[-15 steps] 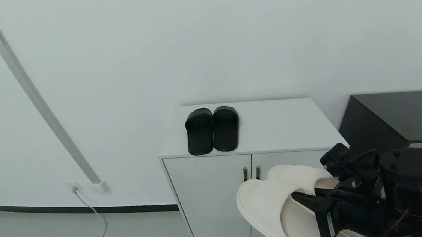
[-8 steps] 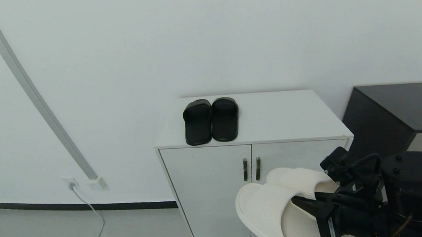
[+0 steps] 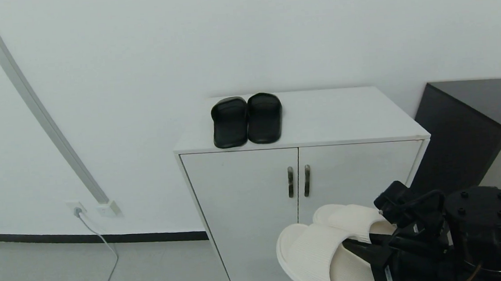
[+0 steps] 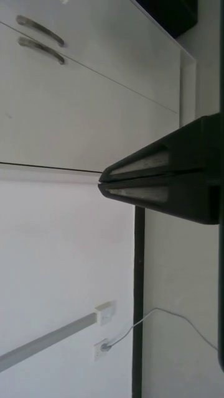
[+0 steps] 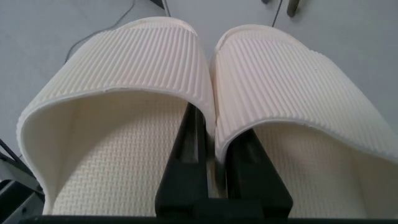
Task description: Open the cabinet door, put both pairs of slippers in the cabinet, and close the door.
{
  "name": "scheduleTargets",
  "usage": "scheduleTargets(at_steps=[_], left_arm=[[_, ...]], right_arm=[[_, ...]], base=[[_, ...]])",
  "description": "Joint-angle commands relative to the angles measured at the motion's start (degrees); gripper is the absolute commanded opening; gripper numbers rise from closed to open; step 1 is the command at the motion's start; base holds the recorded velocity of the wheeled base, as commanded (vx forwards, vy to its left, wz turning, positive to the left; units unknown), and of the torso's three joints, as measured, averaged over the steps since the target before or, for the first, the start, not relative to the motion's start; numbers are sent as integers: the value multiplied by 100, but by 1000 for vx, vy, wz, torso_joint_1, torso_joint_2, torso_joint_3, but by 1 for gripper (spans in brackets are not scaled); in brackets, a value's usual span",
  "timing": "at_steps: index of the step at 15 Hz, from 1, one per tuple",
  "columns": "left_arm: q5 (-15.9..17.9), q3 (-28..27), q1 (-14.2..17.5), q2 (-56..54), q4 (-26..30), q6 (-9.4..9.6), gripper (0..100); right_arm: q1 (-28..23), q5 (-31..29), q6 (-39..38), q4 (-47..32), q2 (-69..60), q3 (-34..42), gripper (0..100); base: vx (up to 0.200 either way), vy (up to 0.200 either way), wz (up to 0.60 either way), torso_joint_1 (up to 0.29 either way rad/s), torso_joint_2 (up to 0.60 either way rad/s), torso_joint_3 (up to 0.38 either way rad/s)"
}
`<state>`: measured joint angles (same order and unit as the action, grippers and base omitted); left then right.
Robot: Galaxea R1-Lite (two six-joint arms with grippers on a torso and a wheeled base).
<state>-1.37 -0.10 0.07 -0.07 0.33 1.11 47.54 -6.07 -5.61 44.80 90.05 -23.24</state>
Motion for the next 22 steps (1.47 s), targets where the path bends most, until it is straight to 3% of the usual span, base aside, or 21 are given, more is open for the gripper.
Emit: scheduleTargets(at_steps=[1,4,5,22], left_arm=[[-4,1,1,7,2,-5,0],[5,1,1,7,2,3,0],[5,1,1,7,2,3,100],[93,-17,-34,130,20,21,100]], right_arm=[[1,1,-2,20,65,-6,0],[1,-17,7,64,30,30,0],[1,-8,7,73,30,65,0],[132,-131,25,547,56,328,0]], base=[[0,0,0,-207,540,320],[0,0,0,-203,527,323],[0,0,0,-188,510,315],[0,0,0,-117,467,346]])
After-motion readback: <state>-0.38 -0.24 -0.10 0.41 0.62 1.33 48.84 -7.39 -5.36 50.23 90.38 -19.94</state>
